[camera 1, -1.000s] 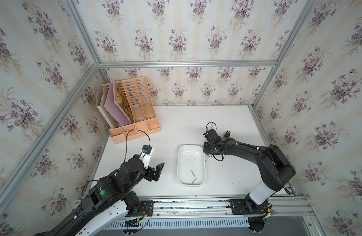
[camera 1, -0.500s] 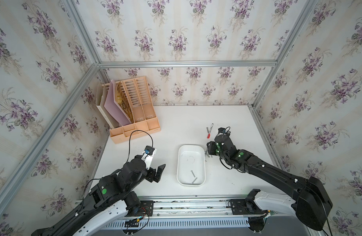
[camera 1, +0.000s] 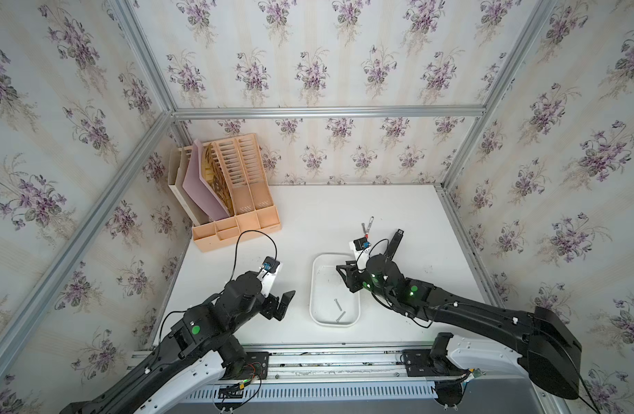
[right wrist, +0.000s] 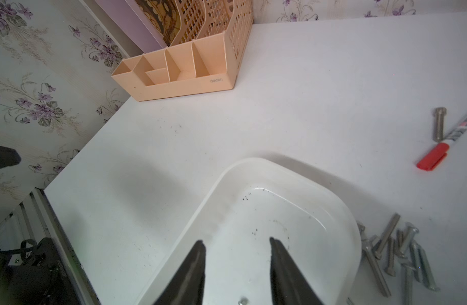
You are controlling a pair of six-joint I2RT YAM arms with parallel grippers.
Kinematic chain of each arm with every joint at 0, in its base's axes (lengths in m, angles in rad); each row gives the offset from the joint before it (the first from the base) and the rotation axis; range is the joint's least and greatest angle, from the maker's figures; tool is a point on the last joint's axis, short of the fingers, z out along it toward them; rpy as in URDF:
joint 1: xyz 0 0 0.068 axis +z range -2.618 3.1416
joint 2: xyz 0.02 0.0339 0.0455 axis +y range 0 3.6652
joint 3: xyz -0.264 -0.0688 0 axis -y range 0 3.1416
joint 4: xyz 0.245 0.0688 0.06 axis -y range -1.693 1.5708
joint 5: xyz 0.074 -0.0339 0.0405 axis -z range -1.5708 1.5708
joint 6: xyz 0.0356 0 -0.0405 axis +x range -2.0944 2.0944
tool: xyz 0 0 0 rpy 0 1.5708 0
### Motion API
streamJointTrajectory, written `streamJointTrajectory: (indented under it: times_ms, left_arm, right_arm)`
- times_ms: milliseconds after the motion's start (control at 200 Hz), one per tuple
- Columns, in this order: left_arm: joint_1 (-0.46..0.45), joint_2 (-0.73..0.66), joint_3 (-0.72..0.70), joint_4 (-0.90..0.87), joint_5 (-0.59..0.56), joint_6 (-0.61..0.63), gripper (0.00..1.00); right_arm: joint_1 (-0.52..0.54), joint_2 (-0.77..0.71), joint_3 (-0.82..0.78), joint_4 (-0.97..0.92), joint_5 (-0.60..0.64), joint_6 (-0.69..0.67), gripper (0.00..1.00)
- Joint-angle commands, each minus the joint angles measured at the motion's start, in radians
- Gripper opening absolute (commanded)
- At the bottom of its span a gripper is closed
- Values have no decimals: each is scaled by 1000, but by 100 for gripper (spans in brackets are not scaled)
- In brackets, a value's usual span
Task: Take out the screws from the storage box
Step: Pick up the screw from the storage box.
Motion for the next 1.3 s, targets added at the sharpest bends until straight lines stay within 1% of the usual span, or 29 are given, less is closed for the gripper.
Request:
streamJointTrajectory:
  times_ms: [0, 75, 125, 245, 340, 470, 564, 694, 814, 944, 1104, 1299]
  left_arm:
    - [-6, 37, 4, 31, -24, 24, 99]
    - [-11, 71, 10, 30, -2, 32, 99]
    - [-12, 93, 16, 25, 3, 33, 99]
    - [-15, 117, 25, 18, -10, 24, 99]
    - [-15, 106, 20, 15, -31, 11, 99]
    - [-15, 83, 9, 24, -3, 29, 99]
    - [-16, 69, 5, 26, -55, 22, 99]
    - [-17, 63, -6, 36, -60, 16, 99]
    - [-34, 93, 2, 24, -69, 8, 99]
    - [-59, 119, 11, 16, -66, 10, 99]
    - [-74, 119, 12, 14, -75, 7, 99]
    - [-86, 90, 9, 13, -97, 5, 99]
  right_arm:
    - [22, 61, 121, -230, 63, 20, 33]
    - [66, 89, 176, -353, 82, 25, 35]
    - [85, 113, 204, -411, 69, 17, 37]
    - [121, 206, 290, -559, 53, 17, 37]
    - [139, 252, 311, -612, 20, 38, 37]
    - [141, 302, 321, -640, -32, 60, 37]
    - [152, 362, 336, -671, -35, 81, 37]
    - [163, 424, 326, -658, -58, 95, 37]
    - [163, 467, 312, -638, -61, 93, 36]
    - [164, 514, 305, -626, -73, 88, 31]
    - [163, 538, 316, -627, -87, 86, 30]
    - [164, 558, 326, -641, -106, 95, 16]
